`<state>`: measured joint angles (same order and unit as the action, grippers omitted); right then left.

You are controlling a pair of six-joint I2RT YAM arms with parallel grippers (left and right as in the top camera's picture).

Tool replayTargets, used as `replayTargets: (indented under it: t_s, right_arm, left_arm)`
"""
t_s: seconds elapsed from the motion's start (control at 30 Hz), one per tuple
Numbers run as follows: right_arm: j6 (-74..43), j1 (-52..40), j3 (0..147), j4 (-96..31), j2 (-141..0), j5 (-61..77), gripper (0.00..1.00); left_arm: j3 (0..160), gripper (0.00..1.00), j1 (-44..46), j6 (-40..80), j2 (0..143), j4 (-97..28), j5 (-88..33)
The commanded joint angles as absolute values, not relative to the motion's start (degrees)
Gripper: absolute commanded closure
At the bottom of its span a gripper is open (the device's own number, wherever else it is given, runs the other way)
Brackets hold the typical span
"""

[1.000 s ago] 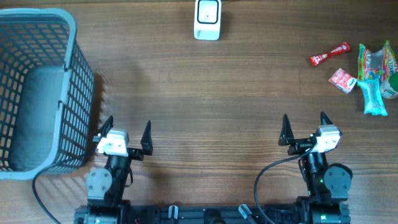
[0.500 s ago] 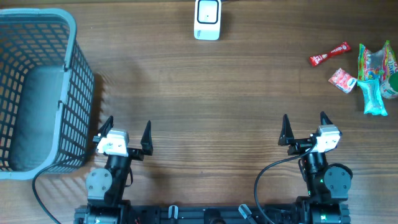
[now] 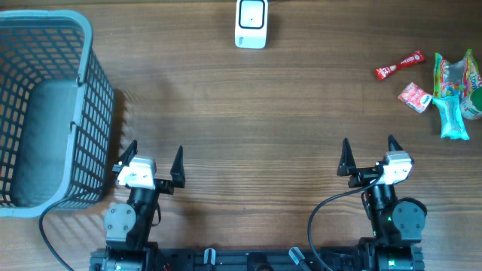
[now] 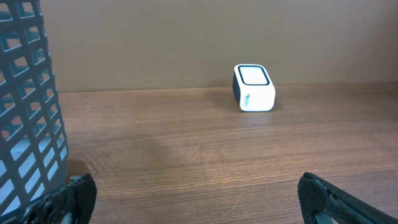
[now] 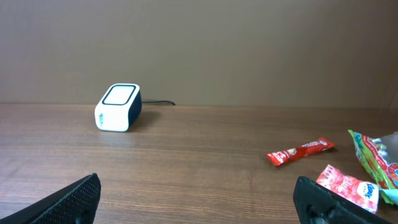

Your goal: Scan the item barcode

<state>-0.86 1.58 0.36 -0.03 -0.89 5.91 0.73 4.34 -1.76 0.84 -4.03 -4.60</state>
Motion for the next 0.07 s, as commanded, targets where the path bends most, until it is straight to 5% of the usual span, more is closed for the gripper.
replayTargets:
  t_s: [0.0,0.03]
  right_arm:
    - [-1.7,1.6,0.3,0.2,-0.2,5.1,0.00]
    - [-1.7,1.6,0.3,0.2,-0.2,5.1,0.00]
  left_arm:
    - [0.3,0.00,4.0,-1.0,0.2,-4.1,-4.9]
    - [0.3,0.00,4.0,-1.0,0.2,-4.1,-4.9]
